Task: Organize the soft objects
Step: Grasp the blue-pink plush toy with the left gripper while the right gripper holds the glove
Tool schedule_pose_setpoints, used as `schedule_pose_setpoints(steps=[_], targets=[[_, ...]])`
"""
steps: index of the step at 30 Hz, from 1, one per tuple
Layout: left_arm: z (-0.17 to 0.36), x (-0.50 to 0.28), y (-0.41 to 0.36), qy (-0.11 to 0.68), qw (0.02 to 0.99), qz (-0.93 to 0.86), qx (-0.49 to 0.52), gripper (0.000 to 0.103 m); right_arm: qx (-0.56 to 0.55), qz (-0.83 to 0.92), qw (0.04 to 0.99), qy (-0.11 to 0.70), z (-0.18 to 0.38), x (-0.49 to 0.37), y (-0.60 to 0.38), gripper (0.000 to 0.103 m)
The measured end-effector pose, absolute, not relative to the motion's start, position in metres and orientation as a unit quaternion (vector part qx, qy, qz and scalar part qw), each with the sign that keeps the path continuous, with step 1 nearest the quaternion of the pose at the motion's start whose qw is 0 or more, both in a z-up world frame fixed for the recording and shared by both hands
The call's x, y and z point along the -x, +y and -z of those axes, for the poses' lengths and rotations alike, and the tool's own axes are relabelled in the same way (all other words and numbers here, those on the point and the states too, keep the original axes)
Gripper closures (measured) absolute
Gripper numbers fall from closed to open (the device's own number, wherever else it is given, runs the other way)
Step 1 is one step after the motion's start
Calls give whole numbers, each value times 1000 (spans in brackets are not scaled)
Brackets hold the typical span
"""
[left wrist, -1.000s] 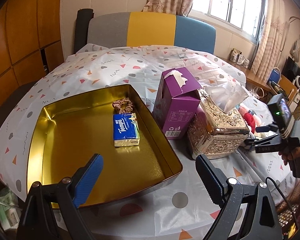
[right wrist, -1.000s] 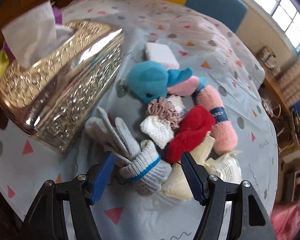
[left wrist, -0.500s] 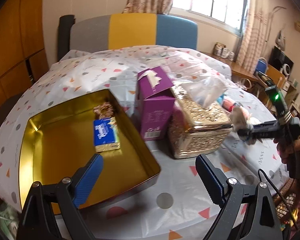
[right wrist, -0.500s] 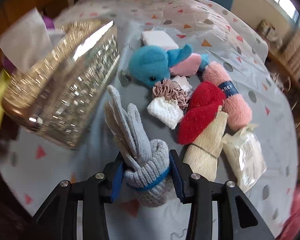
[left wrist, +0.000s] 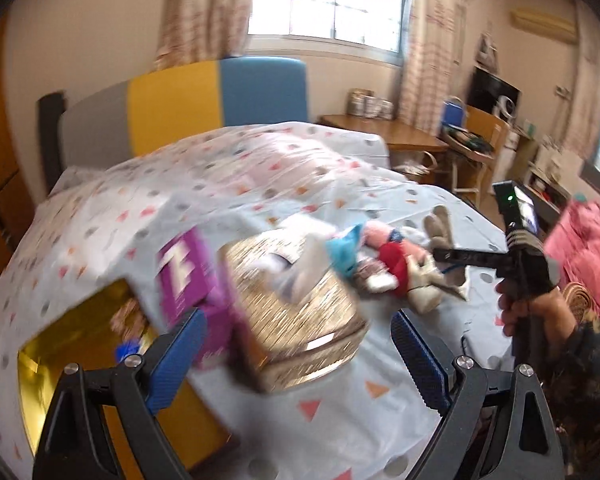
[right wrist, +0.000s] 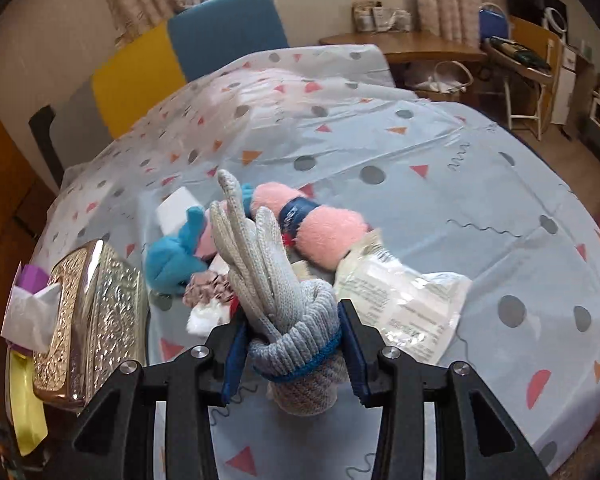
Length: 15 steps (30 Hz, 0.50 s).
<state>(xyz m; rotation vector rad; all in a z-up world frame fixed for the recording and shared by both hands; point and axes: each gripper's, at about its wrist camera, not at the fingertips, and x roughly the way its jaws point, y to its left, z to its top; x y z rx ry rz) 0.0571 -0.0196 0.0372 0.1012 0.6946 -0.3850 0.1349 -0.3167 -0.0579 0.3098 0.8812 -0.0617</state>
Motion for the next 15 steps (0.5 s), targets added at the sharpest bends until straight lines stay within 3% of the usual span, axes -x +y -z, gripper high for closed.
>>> schedule_pose_setpoints(steps=[11, 13, 15], targets=[[-27, -158, -137, 402, 878, 226, -130, 13, -199, 29, 893, 403, 55, -133, -335, 61], [-14, -179, -155, 423, 866, 219, -153, 17, -205, 30, 892, 401, 55, -133, -338, 61], [2, -201, -170, 453, 850, 213, -166, 30, -206, 32, 893, 399, 54, -134, -339, 61]])
